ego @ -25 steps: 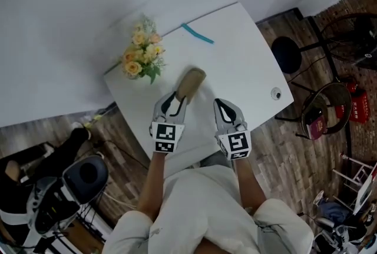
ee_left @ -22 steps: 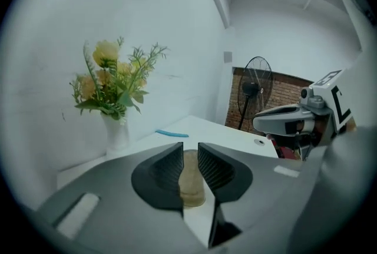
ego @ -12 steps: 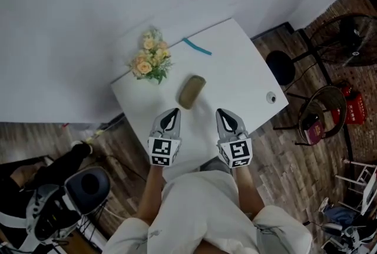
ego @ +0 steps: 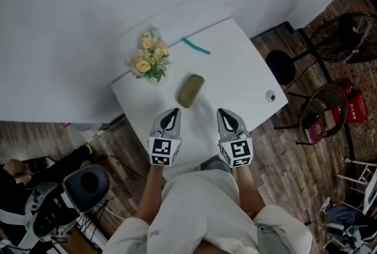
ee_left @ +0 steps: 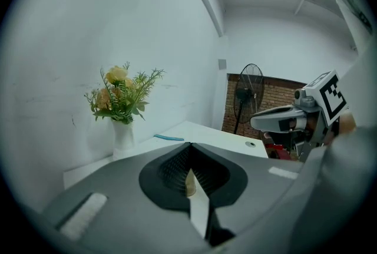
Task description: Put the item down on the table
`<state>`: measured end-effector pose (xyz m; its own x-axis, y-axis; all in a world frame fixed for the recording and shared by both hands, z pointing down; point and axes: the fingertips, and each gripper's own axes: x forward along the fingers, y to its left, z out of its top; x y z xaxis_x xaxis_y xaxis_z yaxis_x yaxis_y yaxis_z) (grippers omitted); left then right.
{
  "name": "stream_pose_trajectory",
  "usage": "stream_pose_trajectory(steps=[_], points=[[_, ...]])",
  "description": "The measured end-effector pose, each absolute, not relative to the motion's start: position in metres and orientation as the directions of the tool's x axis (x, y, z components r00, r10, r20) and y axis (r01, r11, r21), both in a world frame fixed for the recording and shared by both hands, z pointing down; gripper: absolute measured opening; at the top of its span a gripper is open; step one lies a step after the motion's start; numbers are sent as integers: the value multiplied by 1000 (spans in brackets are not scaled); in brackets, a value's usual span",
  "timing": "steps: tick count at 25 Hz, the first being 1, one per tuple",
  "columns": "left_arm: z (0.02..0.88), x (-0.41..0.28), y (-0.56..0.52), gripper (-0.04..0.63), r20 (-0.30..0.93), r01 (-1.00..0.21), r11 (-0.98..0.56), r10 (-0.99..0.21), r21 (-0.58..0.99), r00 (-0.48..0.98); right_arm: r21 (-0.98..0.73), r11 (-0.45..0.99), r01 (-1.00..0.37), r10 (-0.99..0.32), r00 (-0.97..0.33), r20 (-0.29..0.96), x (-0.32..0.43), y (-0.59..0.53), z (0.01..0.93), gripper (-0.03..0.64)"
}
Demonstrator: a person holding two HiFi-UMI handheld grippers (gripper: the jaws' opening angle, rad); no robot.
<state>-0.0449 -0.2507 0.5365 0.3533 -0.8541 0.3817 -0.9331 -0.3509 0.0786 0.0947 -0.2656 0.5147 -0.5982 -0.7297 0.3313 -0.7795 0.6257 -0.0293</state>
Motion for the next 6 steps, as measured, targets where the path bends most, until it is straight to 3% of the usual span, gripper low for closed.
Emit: stream_pose_trajectory(steps=[6], points=[[531, -36, -246, 12, 369, -937, -342, -864, 70, 343, -35, 640, -768, -719, -614, 325, 101, -262, 513, 3]])
